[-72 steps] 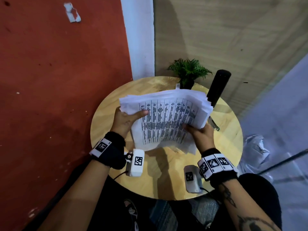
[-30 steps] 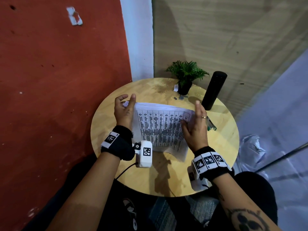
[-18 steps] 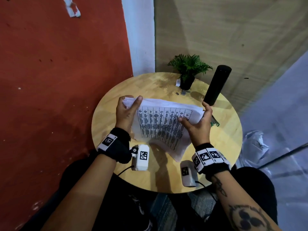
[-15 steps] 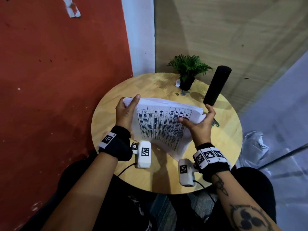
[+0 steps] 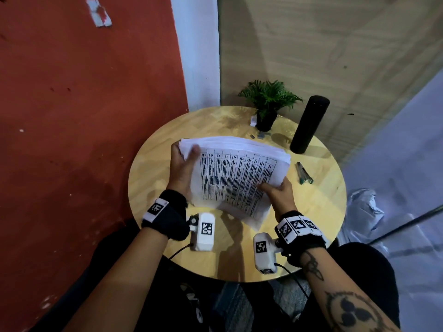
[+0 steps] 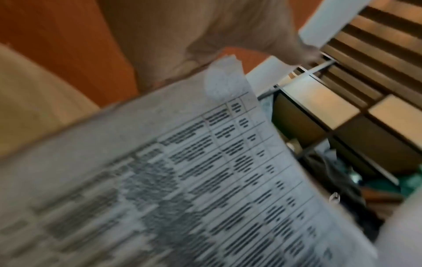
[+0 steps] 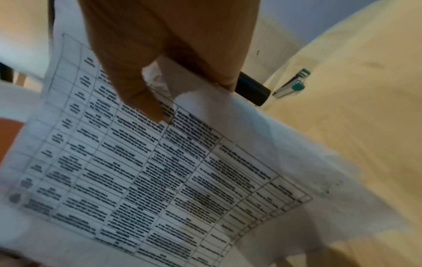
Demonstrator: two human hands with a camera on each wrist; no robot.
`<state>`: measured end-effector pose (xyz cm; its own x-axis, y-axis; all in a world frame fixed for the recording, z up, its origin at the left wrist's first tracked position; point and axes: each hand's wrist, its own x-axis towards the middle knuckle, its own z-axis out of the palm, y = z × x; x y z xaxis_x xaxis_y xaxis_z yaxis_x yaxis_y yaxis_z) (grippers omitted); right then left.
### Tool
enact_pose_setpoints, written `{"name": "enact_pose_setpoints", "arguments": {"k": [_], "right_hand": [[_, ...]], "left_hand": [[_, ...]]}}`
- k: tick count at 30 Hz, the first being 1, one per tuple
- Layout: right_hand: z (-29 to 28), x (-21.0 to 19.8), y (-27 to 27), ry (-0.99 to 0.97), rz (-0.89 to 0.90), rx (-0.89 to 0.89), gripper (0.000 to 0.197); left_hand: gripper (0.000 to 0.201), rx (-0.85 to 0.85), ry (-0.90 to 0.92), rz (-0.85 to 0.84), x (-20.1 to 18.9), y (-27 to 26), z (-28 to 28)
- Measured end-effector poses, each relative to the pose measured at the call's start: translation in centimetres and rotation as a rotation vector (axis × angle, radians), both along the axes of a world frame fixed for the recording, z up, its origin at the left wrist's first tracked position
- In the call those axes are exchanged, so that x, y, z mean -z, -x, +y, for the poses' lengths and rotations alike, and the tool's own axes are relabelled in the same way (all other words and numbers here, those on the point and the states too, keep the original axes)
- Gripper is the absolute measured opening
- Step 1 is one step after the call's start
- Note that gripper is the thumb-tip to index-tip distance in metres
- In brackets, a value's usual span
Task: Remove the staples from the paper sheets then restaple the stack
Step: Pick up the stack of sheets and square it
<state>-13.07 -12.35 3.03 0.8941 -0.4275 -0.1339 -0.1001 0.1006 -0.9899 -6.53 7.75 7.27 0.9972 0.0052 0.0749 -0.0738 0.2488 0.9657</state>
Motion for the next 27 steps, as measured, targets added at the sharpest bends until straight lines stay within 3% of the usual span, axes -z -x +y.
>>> {"name": "enact_pose_setpoints", "arguments": {"k": [2,4,7,10,12,14,16,17,19,22,24,27], "right_hand": [[-0.1,-0.1,-0.6,0.054,0.05,-0.001,0.025],[0.0,-0.4,-1.2,0.072,0.056,-0.001,0.023],[0.0,-1.4,-1.3,0.08,-0.003,0.016,0.022],[0.3,-1.2,-0.6,0.084,-0.047,0.058,0.026],[0.9,-0.1,-0.1,0.125,-0.039,0.09,0.043],[1.6,0.2,0.4,0.174,-0.064,0.096,0.076],[2.1,-0.8,0.3,0.254,-0.209,0.132,0.103],[2.2,-1.5,0.2,0.343,-0.295,0.161,0.106],[2.5,-2.3,-0.1,0.628,-0.417,0.208,0.098],[2.7,-2.3,-0.4,0.928,-0.445,0.203,0.066],[2.4,-2.2,-0.3,0.958,-0.424,0.194,0.047],[2.2,-2.3,-0.3,0.931,-0.421,0.167,0.037]], "left_hand": [[0.063,0.055,-0.137,-0.032,1.2,0.3,0.8],[0.051,0.018,-0.285,-0.067,1.8,0.4,1.4],[0.033,-0.049,-0.293,-0.153,1.0,0.5,1.6],[0.037,-0.047,-0.285,-0.2,1.0,1.2,1.9],[0.046,-0.028,-0.246,-0.16,2.1,1.7,2.0],[0.058,-0.054,-0.145,-0.099,2.7,2.3,1.9],[0.064,-0.131,-0.066,-0.082,2.1,2.2,1.5],[0.061,-0.186,-0.042,-0.065,1.8,1.9,1.2],[0.048,-0.289,0.015,-0.025,1.1,1.1,0.6],[0.032,-0.391,0.048,0.013,0.8,0.2,-0.7],[0.034,-0.418,0.024,0.0,0.5,0.1,-1.3],[0.034,-0.481,-0.049,-0.007,0.4,-0.1,-1.4]]}}
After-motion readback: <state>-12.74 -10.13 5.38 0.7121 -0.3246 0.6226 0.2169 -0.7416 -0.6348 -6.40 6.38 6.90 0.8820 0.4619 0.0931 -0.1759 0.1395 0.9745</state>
